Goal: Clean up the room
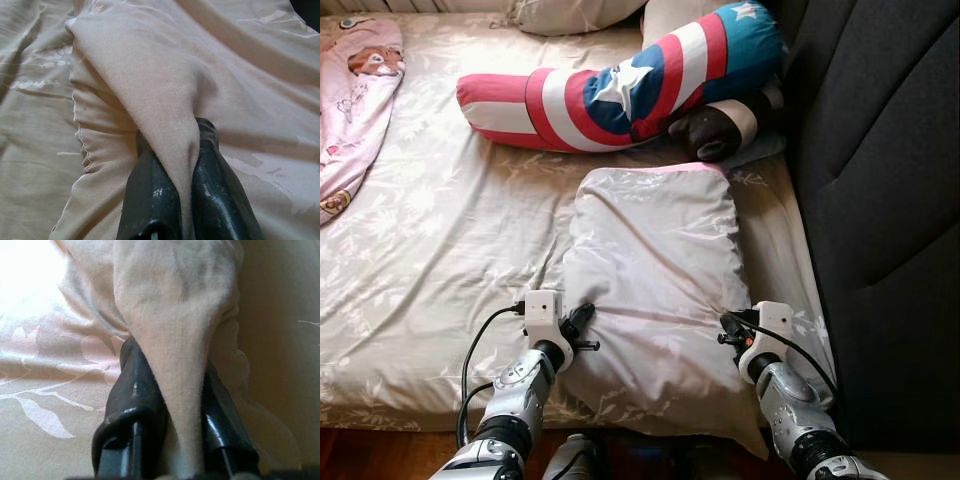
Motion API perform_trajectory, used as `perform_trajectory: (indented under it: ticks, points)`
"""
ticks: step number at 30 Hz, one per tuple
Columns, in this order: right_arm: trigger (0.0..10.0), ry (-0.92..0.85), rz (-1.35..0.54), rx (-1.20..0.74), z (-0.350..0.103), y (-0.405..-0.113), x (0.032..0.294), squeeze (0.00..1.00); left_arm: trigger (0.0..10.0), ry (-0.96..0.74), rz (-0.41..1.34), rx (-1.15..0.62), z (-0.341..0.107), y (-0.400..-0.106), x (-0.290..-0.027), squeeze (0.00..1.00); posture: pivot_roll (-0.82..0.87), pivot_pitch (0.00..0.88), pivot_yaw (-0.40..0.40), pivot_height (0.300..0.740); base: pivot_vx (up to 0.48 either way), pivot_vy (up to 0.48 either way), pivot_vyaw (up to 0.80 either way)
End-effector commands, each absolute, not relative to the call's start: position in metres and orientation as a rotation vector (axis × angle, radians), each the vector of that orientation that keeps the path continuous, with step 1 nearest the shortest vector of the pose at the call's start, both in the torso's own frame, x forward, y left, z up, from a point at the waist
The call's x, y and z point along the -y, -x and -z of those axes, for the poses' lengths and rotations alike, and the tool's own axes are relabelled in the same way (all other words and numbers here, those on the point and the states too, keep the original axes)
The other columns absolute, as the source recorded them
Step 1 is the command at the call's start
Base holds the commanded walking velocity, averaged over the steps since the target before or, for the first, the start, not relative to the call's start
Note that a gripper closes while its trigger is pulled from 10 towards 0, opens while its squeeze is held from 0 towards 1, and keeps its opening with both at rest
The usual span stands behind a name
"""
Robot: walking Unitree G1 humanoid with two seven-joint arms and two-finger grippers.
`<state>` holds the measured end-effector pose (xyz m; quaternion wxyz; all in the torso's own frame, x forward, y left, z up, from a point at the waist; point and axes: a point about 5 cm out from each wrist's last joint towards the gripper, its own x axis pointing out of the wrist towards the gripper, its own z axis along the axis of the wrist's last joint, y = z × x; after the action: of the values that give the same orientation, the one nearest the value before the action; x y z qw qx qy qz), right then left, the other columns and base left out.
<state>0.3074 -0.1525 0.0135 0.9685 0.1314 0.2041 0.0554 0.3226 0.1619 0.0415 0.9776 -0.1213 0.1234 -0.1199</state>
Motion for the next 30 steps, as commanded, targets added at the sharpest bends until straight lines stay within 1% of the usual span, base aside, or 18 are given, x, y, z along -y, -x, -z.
perform_trajectory:
  ticks: [1, 2, 10, 18, 22, 28, 30]
  points:
    - [10.0, -0.259, -0.088, -0.408, -0.0123, -0.3057, 0.1588, 0.00, 10.0, 0.230, 0.215, -0.216, -0.0430, -0.3214, -0.1692, 0.00, -0.01, 0.191, -0.018, 0.740, 0.000, -0.356, -0.77]
    - [10.0, -0.259, -0.088, -0.408, -0.0123, -0.3057, 0.1588, 0.00, 10.0, 0.230, 0.215, -0.216, -0.0430, -0.3214, -0.1692, 0.00, -0.01, 0.191, -0.018, 0.740, 0.000, -0.356, -0.77]
    - [10.0, -0.257, -0.092, -0.420, -0.0095, -0.3033, 0.1581, 0.00, 10.0, 0.248, 0.205, -0.213, -0.0423, -0.3206, -0.1693, 0.00, -0.01, 0.196, -0.019, 0.740, 0.000, 0.000, -0.78]
    - [10.0, -0.257, -0.100, -0.431, -0.0071, -0.3012, 0.1561, 0.00, 10.0, 0.231, 0.211, -0.215, -0.0418, -0.3199, -0.1693, 0.00, -0.01, 0.201, -0.020, 0.740, 0.000, 0.000, -0.78]
    - [10.0, -0.258, -0.098, -0.436, -0.0058, -0.3000, 0.1558, 0.00, 10.0, 0.219, 0.211, -0.222, -0.0402, -0.3186, -0.1691, 0.00, -0.01, 0.203, -0.020, 0.740, 0.000, -0.414, -0.77]
    - [10.0, -0.258, -0.103, -0.443, -0.0044, -0.2989, 0.1549, 0.00, 10.0, 0.198, 0.215, -0.230, -0.0388, -0.3177, -0.1690, 0.00, -0.01, 0.207, -0.019, 0.740, 0.000, 0.000, -0.78]
    - [10.0, -0.257, -0.103, -0.443, -0.0043, -0.2988, 0.1550, 0.00, 10.0, 0.198, 0.213, -0.232, -0.0385, -0.3176, -0.1689, 0.00, -0.01, 0.207, -0.020, 0.740, 0.000, -0.277, -0.77]
